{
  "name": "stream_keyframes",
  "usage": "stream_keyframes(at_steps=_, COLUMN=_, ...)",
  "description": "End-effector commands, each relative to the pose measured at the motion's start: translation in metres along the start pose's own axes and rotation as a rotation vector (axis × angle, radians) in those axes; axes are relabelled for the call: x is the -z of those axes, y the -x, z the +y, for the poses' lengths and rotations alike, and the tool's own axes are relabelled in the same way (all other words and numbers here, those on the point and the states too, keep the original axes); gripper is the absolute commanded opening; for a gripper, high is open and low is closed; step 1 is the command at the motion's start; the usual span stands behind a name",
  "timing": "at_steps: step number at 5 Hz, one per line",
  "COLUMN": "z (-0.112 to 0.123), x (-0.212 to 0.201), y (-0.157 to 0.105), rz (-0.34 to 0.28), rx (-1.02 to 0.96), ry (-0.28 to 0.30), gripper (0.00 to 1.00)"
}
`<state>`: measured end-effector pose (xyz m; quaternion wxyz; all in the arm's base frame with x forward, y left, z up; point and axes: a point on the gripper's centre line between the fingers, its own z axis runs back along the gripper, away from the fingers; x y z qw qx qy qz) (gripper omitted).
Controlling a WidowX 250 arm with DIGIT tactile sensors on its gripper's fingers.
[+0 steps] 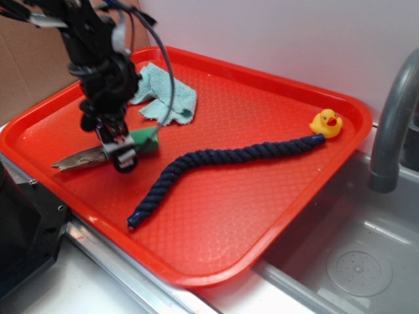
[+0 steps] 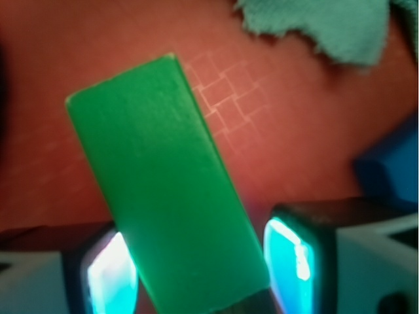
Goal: Grab the green block.
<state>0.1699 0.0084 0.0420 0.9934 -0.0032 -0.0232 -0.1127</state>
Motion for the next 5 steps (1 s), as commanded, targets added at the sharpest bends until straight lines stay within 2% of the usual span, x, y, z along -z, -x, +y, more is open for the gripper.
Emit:
stream_keyframes(at_steps=1, z=0.004, x=-0.1, y=0.006, rz=-0.071, rx=-0.237, ry=0.002, gripper=0.0)
stream_keyframes(at_steps=2, z=-0.005, x=-0.15, y=0.013, rz=-0.051, rx=-0.476, ry=0.064, gripper=0.0)
stream_keyframes(at_steps=3, z=-0.006, x=-0.195, y=0.014, rz=-0.067, rx=-0.506, ry=0.045, gripper=0.0)
stream_keyframes(at_steps=4, z=0.003, x=-0.197, y=0.015, rz=-0.077, rx=-0.556, ry=0.047, gripper=0.0)
stream_keyframes(at_steps=5, z=0.009, x=-0.18, y=0.011, rz=-0.047, rx=-0.552, ry=-0.053, gripper=0.0)
